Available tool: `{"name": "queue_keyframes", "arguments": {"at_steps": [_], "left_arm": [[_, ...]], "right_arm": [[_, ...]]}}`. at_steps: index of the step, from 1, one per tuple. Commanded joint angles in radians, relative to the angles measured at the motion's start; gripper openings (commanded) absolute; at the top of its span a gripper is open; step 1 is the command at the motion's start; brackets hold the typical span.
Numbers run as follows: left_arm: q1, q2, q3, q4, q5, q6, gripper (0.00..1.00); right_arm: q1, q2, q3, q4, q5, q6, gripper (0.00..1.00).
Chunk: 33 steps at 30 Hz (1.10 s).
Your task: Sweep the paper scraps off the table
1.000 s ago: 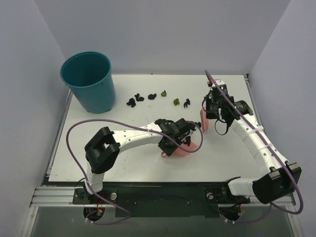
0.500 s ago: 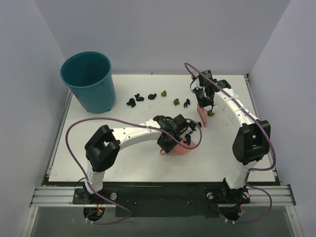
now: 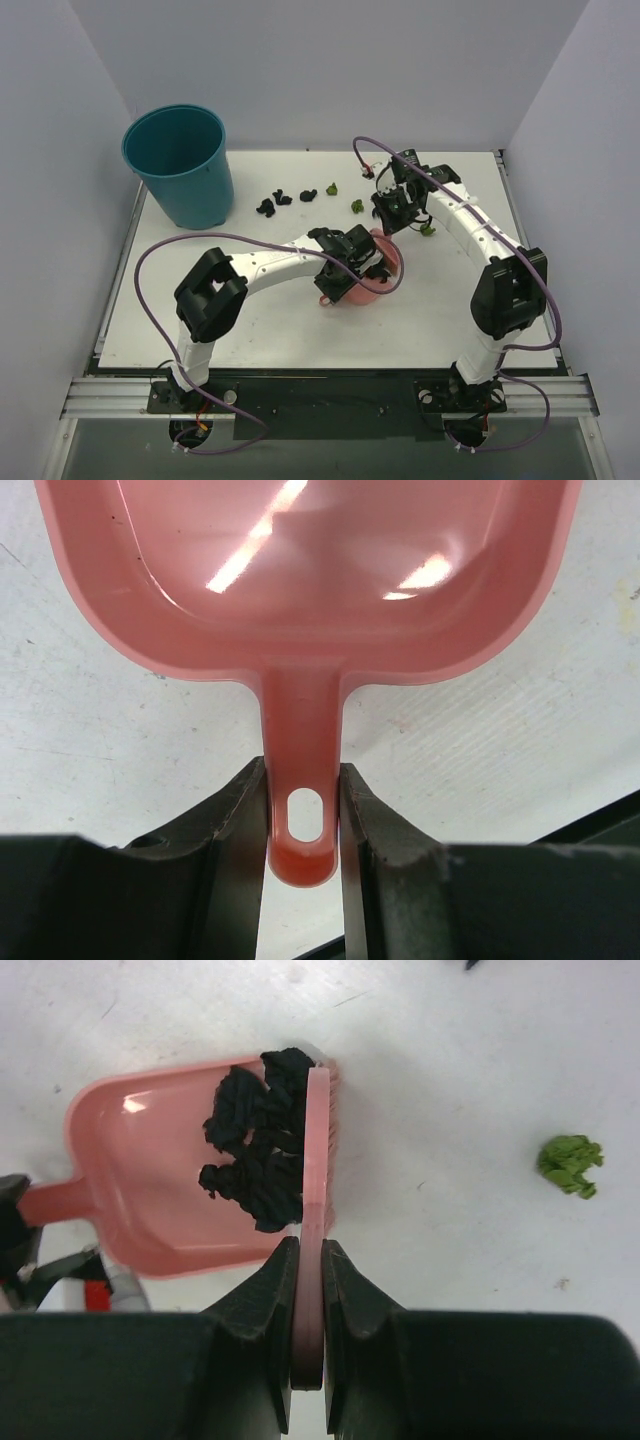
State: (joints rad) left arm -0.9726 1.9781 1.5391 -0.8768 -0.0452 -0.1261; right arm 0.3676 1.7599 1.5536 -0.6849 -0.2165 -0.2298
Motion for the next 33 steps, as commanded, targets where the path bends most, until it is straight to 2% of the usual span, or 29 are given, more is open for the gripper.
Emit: {"name": "queue_keyframes", "arguments": {"at_steps": [1, 6, 11, 20, 33], "left_arm": [[0.009, -0.012, 0.019, 0.042, -0.036, 0.013, 0.00], [0.009, -0.016, -0.007, 0.078, -0.062, -0.016, 0.00], [0.009, -0.053, -0.074, 0.168, -0.097, -0.064, 0.00], [0.008, -0.111, -0.160, 0.295, -0.147, -0.119, 0.00], [0.009, -0.176, -0.154, 0.279, -0.183, -0.139, 0.00]], "right_arm": [[0.010, -0.076, -0.036, -0.091, -0.152, -0.022, 0.00], [0.013, -0.109, -0.044, -0.107, -0.176, -0.011, 0.00], [0.013, -0.146, -0.052, -0.093, -0.078, 0.039, 0.00], [0.022, -0.209, -0.043, -0.041, -0.034, 0.185, 0.00], [-0.038, -0.332, -0.033, 0.030, 0.189, 0.446, 0.00]]}}
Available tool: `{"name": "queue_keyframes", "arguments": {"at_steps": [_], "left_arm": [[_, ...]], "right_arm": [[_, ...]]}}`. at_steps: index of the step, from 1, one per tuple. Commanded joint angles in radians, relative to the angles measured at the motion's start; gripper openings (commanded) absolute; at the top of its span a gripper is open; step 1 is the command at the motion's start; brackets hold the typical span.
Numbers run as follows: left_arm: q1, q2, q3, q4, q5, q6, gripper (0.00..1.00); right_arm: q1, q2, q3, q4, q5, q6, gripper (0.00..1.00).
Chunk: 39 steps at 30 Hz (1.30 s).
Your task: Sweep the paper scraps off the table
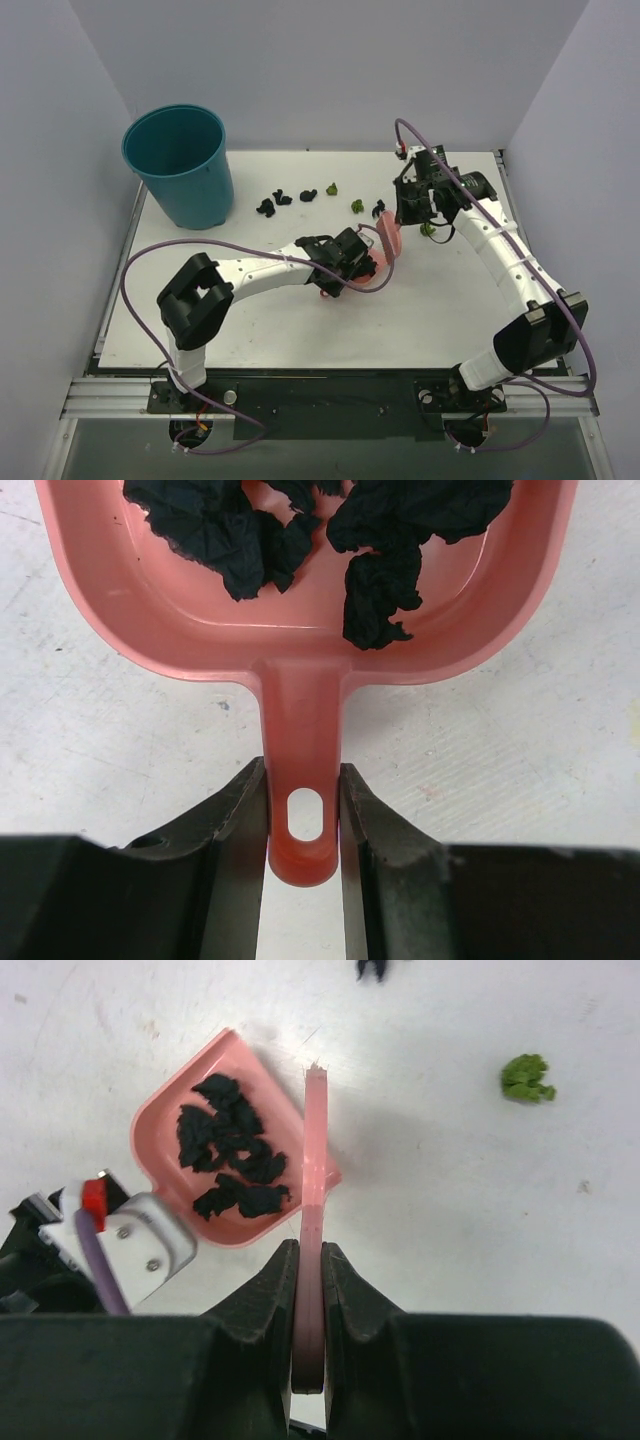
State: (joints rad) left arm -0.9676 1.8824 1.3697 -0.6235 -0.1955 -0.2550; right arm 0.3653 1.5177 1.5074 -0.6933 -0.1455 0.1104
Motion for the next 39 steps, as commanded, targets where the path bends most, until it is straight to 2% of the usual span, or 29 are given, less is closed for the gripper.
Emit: {"name": "queue_keyframes", "arguments": {"at_steps": [1, 9, 17, 27, 39], "left_arm": [[0.007, -0.092, 0.025, 0.021, -0.035, -0.010, 0.00], [0.030, -0.123, 0.141, -0.084, -0.039, -0.010, 0.00], [0.111, -0.137, 0.290, -0.185, -0.022, -0.027, 0.00], [0.239, -0.131, 0.472, -0.249, 0.027, -0.033, 0.00], [0.429, -0.045, 0.833, -0.323, 0.146, -0.059, 0.00]], "right_arm": [[-0.042, -0.099, 0.001, 0.049, 0.142, 0.120, 0.00], [-0.083, -0.209, -0.145, 0.104, 0.253, 0.193, 0.00], [-0.089, -0.254, -0.266, 0.135, 0.219, 0.239, 0.00], [-0.085, -0.258, -0.303, 0.149, 0.205, 0.270, 0.00], [-0.062, -0.261, -0.311, 0.133, 0.207, 0.268, 0.00]]}}
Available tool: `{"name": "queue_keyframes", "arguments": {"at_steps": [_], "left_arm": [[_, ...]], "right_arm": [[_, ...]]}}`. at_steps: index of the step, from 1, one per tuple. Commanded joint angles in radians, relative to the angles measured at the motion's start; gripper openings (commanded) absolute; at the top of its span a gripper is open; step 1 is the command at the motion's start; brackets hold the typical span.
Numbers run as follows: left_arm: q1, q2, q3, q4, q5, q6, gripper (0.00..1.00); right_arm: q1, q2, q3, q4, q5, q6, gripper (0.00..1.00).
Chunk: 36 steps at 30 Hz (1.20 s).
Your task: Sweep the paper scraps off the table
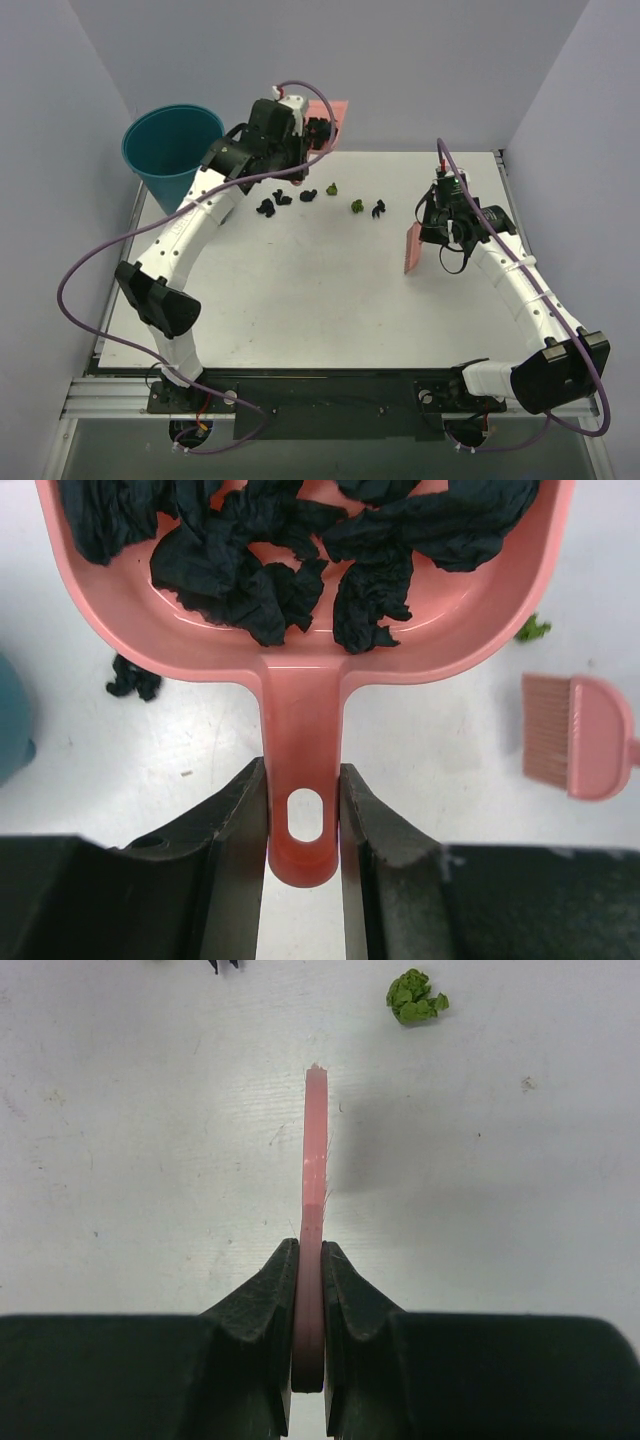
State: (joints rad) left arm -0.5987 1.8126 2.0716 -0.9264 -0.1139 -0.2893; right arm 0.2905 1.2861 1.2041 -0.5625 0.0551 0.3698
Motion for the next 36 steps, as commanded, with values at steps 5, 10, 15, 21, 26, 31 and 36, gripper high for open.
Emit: {"name": "queue_keyframes", "arguments": {"at_steps": [5, 10, 15, 21, 26, 31, 36], "left_arm": [[0.178, 0.047, 0.212, -0.017, 0.176, -0.059, 0.00], [0.313, 0.054, 0.228, 0.015, 0.290, -0.119, 0.00], [0.408, 0.045, 0.190, 0.075, 0.411, -0.168, 0.00], [0.507, 0.021, 0.113, 0.159, 0.532, -0.252, 0.00], [0.591, -0.041, -0.030, 0.314, 0.611, -0.379, 0.00], [0.671, -0.101, -0.177, 0.448, 0.680, -0.494, 0.00], [0.732, -0.163, -0.330, 0.656, 0.772, -0.628, 0.00]], "right_arm": [[0.021, -0.037, -0.003, -0.013, 0.009, 0.006, 0.00], [0.038, -0.039, -0.003, -0.020, 0.012, 0.006, 0.00], [0.049, -0.034, -0.006, -0.022, 0.015, 0.003, 0.00], [0.053, -0.030, -0.003, -0.022, 0.014, 0.004, 0.00], [0.058, -0.030, 0.000, -0.020, 0.015, 0.004, 0.00], [0.065, -0.030, -0.001, -0.020, 0.017, 0.006, 0.00], [0.073, -0.028, 0.003, -0.022, 0.019, 0.009, 0.00]]}}
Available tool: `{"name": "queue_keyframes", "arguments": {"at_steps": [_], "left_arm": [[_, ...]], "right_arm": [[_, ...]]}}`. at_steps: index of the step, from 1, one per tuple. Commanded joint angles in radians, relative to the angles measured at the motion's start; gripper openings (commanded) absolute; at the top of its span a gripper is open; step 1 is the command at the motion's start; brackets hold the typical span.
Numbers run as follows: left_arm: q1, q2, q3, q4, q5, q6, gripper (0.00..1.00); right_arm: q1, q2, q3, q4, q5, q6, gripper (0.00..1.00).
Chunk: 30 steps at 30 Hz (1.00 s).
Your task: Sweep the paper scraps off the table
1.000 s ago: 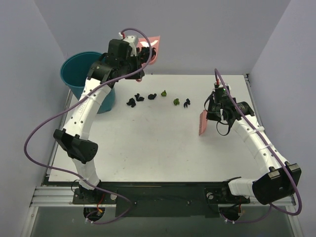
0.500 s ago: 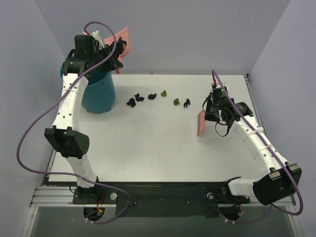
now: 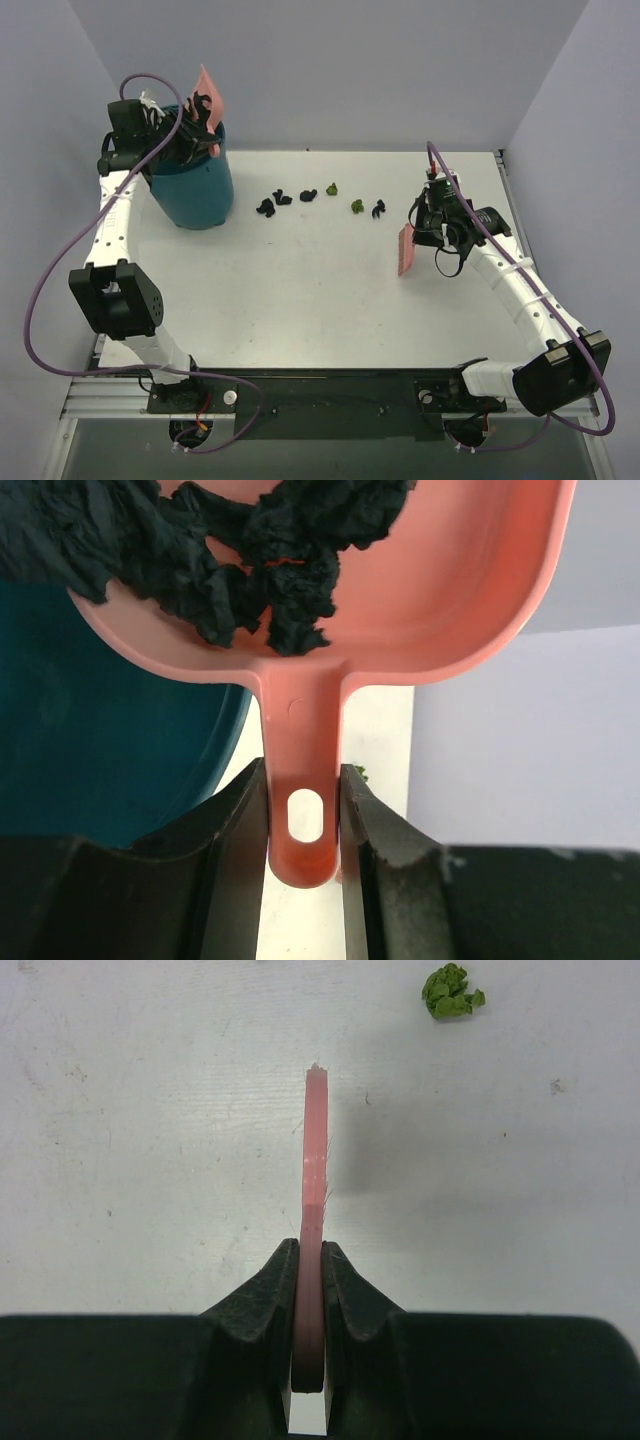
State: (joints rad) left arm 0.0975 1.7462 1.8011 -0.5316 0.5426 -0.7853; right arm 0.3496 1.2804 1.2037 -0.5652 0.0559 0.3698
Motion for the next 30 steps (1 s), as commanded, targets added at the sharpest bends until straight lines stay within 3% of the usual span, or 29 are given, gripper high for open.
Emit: {"name": "queue_keyframes", "arguments": {"at_steps": [1, 7, 19, 24, 30], "left_arm": [[0.047, -0.103, -0.069, 0.280, 0.123, -0.164, 0.00], [0.087, -0.137, -0.177, 0.502, 0.198, -0.336, 0.00], [0.150, -0.186, -0.371, 0.844, 0.226, -0.686, 0.00], [0.157, -0.182, -0.437, 1.063, 0.235, -0.876, 0.00], [0.166, -0.192, -0.500, 1.177, 0.211, -1.003, 0.00]], "right_arm": [[0.015, -0.023, 0.005, -0.019, 0.019, 0.009, 0.00], [0.025, -0.015, 0.013, -0.019, 0.021, 0.012, 0.00], [0.042, -0.015, 0.039, -0.039, 0.047, 0.006, 0.00], [0.051, -0.003, 0.063, -0.059, 0.077, -0.014, 0.00], [0.065, 0.019, 0.108, -0.081, 0.125, -0.063, 0.00]]}}
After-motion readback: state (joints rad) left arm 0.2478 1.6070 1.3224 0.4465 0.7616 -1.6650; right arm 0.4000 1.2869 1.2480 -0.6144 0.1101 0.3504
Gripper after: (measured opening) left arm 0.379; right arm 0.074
